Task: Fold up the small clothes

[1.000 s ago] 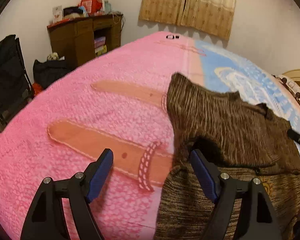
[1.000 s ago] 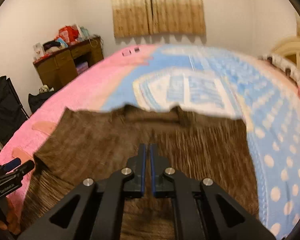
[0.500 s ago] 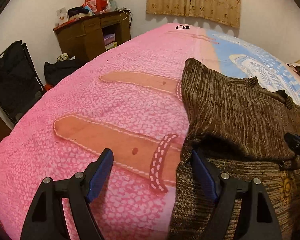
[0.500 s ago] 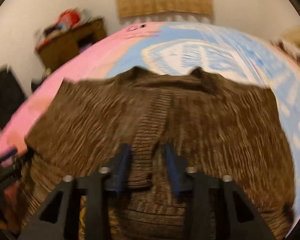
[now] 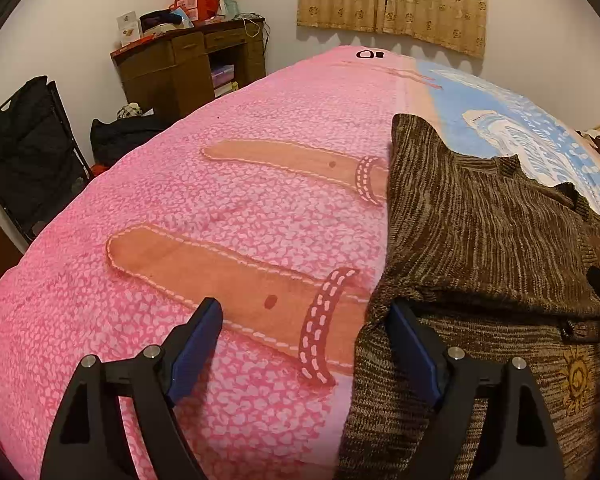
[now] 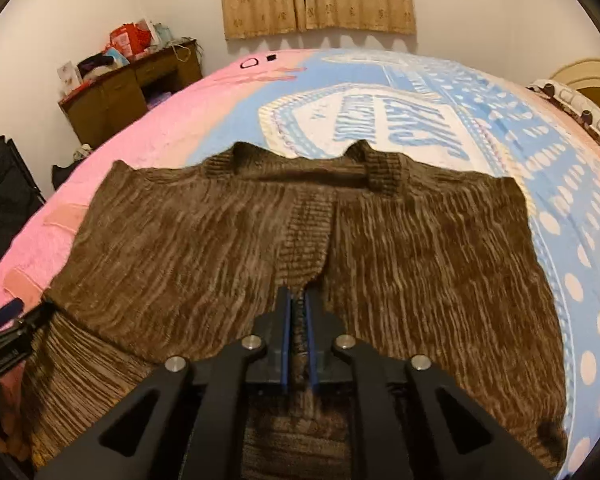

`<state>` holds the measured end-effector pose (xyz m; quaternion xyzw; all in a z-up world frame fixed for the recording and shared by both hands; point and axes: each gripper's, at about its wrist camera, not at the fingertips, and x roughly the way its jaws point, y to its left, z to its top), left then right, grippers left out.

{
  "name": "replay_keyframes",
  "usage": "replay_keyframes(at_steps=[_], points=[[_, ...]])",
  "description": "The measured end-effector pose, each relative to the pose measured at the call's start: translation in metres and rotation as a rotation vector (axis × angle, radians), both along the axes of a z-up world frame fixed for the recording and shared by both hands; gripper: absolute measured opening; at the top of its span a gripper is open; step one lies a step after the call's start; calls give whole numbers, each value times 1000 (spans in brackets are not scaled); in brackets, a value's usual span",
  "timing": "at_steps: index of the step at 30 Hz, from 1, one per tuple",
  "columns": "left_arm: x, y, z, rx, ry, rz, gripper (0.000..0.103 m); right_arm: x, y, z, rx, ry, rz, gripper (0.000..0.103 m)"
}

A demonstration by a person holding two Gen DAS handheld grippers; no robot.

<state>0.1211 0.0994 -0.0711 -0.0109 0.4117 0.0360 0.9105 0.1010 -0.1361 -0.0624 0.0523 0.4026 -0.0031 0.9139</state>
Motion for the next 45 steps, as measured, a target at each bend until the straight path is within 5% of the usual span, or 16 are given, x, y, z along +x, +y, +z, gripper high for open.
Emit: replay_keyframes(at_steps=[2,5,9,12,15,17,24,31,35,40,45], points=[[-5,2,6,-6,-1,-9,84,-5,-8,5,-3,3,-50,30],[-21,3,18,36,-66,-14,84,-31,-16,28,-32,-119,-155,34],[-23,-6,37,46,-154,-45,84,-36,12,27,-52,-122,16,33],[-1,-9,29,32,-95,-45,84,-16,23,-3,-11,23,77,41],[20,-1,6,-20,36,-63,84,-18,17,6,10,19,60,43],[12,16,15,-79,8,-64,84,-35,1,25,52,-45,16,43],[-52,60,64,50,-143,-138,84,-162,-89,122,122,-391,-207,60],[-132,90,80,112,-178,-268,84,-339,-172,200,2,-588,-577,62],[-173,93,83,87,-212,-374,84,-435,-182,235,-56,-717,-725,69],[-212,89,65,-30,-166,-540,84,-468,-166,229,-15,-689,-644,73],[-237,69,29,5,-62,-640,84,-435,-137,184,40,-473,-374,79]])
